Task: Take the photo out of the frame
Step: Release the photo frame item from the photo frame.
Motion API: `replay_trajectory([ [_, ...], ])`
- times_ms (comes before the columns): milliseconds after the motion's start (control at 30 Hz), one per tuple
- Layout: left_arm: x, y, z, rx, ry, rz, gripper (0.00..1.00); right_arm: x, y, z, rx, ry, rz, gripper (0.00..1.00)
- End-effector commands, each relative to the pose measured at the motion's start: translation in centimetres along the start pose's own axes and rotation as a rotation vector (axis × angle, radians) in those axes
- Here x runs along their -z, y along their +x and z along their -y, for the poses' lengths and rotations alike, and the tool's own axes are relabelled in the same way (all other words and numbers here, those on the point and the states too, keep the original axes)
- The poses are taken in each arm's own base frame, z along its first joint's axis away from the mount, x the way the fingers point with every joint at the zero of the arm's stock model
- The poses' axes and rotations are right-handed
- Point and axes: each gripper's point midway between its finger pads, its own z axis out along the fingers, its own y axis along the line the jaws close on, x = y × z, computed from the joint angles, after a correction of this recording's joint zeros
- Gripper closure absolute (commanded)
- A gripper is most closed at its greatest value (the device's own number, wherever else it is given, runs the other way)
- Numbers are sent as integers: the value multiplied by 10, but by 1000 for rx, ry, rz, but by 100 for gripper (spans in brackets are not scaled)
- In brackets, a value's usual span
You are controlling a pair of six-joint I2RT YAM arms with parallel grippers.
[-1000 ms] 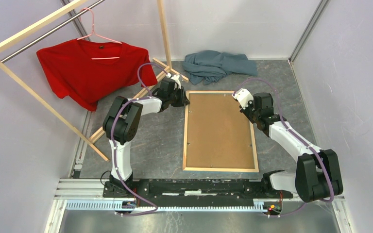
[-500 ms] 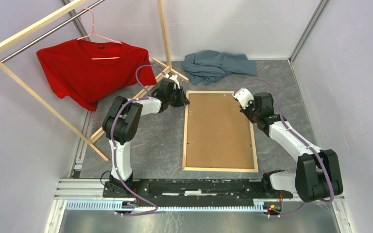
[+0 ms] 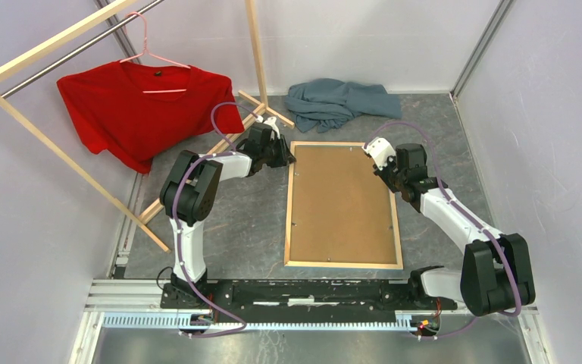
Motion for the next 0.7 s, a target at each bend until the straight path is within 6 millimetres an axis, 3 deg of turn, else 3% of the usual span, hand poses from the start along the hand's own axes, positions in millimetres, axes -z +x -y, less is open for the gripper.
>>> replay_trajectory([
  [0,0,32,-22,60,-80,-84,93,5,-7,-5,-28,-27,23,100],
  [667,-1,32,-23,55,-76,-86,93,9,-8,-7,4,-43,26,100],
])
